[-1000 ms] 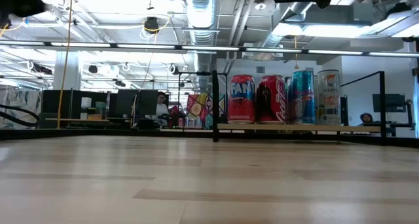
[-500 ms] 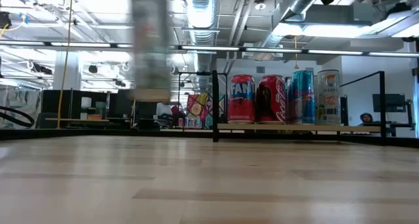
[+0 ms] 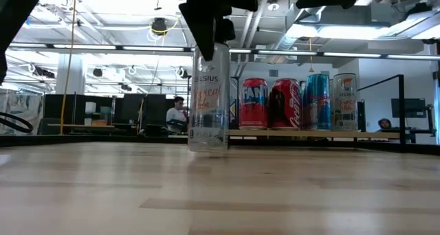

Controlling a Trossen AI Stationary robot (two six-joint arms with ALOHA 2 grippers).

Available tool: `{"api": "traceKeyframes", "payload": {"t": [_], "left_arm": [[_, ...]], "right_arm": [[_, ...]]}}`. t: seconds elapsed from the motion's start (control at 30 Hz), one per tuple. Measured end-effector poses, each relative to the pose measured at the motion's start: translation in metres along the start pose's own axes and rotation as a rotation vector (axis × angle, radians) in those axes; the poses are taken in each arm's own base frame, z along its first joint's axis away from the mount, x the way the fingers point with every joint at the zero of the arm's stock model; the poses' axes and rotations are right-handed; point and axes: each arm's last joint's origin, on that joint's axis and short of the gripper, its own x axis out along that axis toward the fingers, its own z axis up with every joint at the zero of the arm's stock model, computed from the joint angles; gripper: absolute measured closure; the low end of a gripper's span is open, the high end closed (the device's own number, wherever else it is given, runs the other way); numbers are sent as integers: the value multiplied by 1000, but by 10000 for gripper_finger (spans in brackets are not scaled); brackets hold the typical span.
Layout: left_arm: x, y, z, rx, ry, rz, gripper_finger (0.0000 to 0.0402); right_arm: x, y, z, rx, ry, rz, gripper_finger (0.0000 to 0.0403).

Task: Place canned beverage on shelf
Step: Put the white-yellow soda can on the shelf aligned with the other soda cans

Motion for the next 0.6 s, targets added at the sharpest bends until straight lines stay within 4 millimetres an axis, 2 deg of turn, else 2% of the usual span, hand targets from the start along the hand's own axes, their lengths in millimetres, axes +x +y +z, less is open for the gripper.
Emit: {"api": "traceKeyframes", "payload": {"t": [0.17, 0.4, 0.5, 0.6], "left_arm": [[2, 4, -2, -21, 26, -8, 158], [2, 6, -2, -12, 22, -24, 47], [0, 6, -2, -21, 19, -21, 26], [-17, 7, -5, -24, 5, -1, 22]], "right_arm": [[0, 0, 0, 1, -1, 0, 76], [1, -1, 1, 20, -4, -6, 76], [2, -3, 2, 36, -6, -15, 76], [3, -4, 2, 60, -6, -20, 76]]}}
